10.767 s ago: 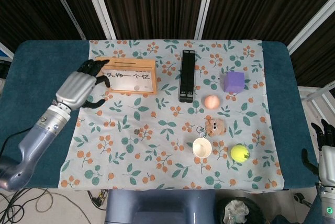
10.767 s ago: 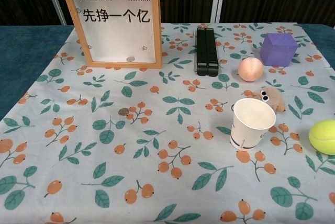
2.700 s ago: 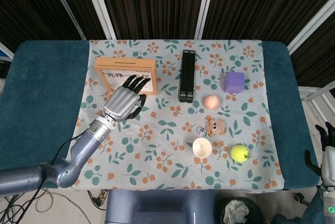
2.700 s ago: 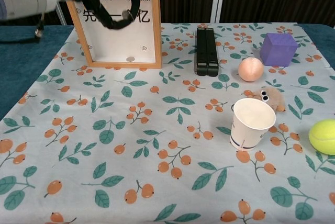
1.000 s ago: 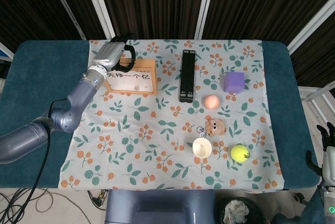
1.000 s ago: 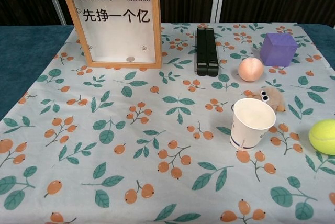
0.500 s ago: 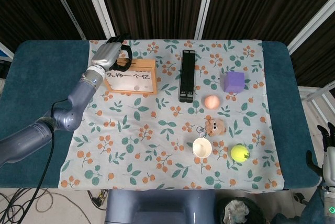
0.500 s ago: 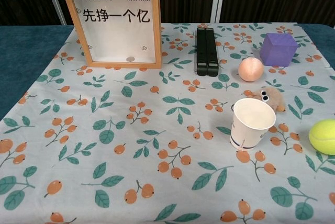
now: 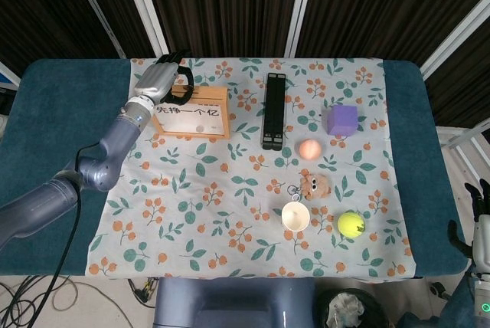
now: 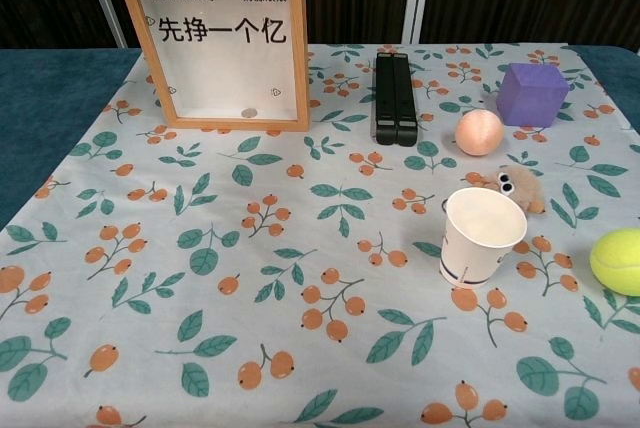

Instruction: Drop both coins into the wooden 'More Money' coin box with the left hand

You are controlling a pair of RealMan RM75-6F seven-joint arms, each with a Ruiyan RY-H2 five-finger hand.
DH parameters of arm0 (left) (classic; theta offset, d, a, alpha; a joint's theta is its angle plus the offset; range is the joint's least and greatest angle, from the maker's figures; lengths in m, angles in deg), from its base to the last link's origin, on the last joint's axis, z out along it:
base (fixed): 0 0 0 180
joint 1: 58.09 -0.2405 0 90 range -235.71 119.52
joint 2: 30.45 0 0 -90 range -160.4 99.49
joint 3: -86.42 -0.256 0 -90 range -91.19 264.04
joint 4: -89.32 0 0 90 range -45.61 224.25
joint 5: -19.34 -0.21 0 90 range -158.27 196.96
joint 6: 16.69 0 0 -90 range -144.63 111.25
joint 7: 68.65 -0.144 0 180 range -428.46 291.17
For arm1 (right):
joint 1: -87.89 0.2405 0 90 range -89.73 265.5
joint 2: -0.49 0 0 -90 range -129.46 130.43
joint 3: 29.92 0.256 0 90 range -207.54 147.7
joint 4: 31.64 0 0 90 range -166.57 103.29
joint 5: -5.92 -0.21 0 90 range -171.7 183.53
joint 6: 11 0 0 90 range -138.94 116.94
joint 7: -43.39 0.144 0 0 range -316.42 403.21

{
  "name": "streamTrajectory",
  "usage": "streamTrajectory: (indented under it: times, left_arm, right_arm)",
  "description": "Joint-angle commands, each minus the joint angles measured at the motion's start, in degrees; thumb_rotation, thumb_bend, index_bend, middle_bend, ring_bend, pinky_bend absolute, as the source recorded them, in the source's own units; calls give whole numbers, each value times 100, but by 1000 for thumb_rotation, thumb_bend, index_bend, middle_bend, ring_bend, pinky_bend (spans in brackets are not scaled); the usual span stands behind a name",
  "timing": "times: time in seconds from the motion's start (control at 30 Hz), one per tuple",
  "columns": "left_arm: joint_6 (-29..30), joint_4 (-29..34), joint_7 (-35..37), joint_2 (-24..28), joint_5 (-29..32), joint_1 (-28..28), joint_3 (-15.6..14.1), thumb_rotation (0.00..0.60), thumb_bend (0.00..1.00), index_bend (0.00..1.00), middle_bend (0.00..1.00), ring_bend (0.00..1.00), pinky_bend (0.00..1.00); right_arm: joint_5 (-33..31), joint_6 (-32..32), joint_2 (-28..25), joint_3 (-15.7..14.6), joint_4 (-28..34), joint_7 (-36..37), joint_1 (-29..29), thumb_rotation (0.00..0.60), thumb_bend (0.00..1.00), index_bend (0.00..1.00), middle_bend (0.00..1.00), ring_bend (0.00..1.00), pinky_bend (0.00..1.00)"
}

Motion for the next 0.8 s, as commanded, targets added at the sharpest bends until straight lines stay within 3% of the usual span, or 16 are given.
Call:
streamTrajectory:
  times: [0.03,0.8]
  left_arm:
    - [21,2,18,11,-21,-10,7,600,569,670,16,0,0]
    - [80,248,121,155,-210,-90,-15,600,569,661,16,0,0]
  right_arm:
    - [-5,-2,-2,0,5,0,-1,600,512,152,20,0,0]
    - [-14,5,-2,3,11,-3,-6,600,512,152,20,0,0]
